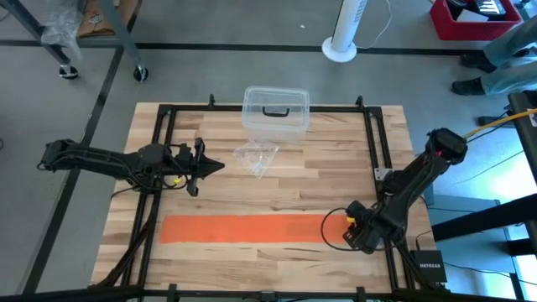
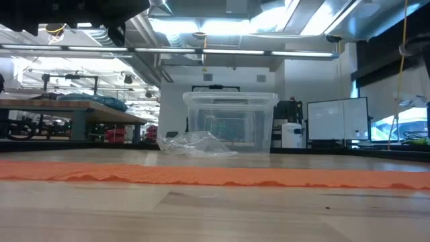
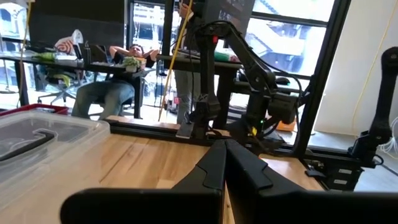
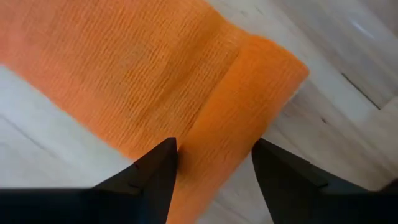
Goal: Roll bandage
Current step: Roll the orange bandage
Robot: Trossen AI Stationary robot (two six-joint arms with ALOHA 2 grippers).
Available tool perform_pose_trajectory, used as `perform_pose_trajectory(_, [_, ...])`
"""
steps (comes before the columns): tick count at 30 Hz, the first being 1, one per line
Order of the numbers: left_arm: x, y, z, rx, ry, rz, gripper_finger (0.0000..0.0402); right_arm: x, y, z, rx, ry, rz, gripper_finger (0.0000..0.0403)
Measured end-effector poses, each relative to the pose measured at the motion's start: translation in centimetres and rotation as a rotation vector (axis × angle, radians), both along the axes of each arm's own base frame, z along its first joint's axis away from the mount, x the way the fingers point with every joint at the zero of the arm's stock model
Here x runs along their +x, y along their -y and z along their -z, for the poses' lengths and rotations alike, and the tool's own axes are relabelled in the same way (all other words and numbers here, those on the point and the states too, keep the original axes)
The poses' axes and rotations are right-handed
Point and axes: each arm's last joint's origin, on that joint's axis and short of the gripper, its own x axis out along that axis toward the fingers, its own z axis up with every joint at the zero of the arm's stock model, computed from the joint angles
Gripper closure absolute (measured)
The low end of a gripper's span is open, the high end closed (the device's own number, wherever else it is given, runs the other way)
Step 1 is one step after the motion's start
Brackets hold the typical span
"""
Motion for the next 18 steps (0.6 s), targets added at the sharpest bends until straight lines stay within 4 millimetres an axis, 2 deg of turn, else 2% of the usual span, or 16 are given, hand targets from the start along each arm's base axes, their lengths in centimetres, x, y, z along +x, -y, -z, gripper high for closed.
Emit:
perform_pose_trajectory(6, [0.0,0.0,0.0,0.010,0.001,-0.001,0.0402,0.2,-0.1,0.5,-0.046,0.009,-0.059,0.0201])
perform_pose_trajectory(9, [0.0,0.0,-0.1,0.013,0.005,-0.002,0.0402,0.2,-0.1,0.3,-0.064,0.007,-0.107,0.0233])
perform_pose_trajectory(11, [0.0,0.0,-0.3,-0.062,0.031,0.001,0.0402,0.2,-0.1,-0.1,-0.087,-0.010,-0.157,0.0264])
perform_pose_trajectory(15, [0.1,-0.1,-1.7,-0.110,0.066,-0.018,0.0402,0.6,-0.3,-2.5,-0.178,-0.020,-0.283,0.0325])
perform_pose_trajectory(18, [1.1,0.5,-3.0,-0.076,0.044,0.013,0.0402,1.2,-0.6,-5.2,-0.277,0.009,-0.387,0.0349])
